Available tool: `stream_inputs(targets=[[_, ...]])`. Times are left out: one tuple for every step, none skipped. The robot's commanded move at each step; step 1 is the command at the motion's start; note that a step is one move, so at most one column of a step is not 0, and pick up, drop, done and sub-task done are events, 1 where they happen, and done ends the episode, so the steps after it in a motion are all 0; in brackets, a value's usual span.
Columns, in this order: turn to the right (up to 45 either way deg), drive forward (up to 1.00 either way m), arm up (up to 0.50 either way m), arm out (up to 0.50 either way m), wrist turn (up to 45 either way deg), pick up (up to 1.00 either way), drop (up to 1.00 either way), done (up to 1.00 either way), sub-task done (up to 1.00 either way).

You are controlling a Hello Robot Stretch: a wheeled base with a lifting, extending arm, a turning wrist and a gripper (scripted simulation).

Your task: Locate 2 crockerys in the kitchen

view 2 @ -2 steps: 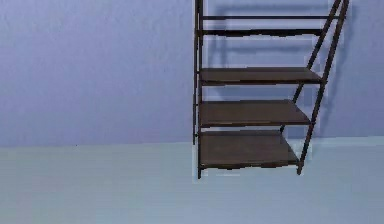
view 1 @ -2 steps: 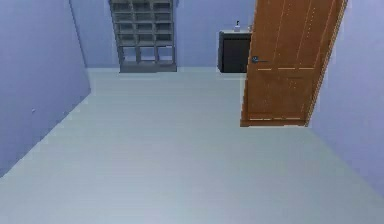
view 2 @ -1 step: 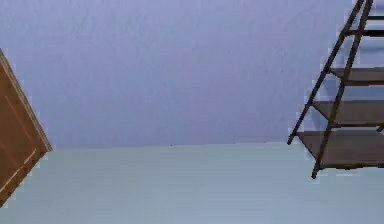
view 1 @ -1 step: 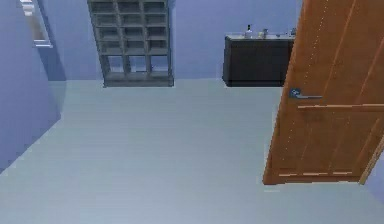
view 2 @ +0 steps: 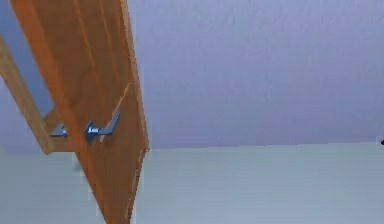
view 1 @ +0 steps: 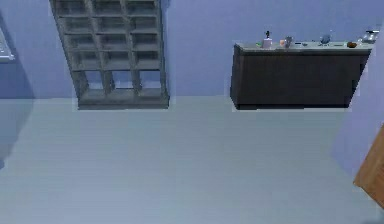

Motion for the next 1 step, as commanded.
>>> stream_inputs(targets=[[0.0,0.60,0.00,0.00,0.0,0.00,0.00,0.00,0.00]])
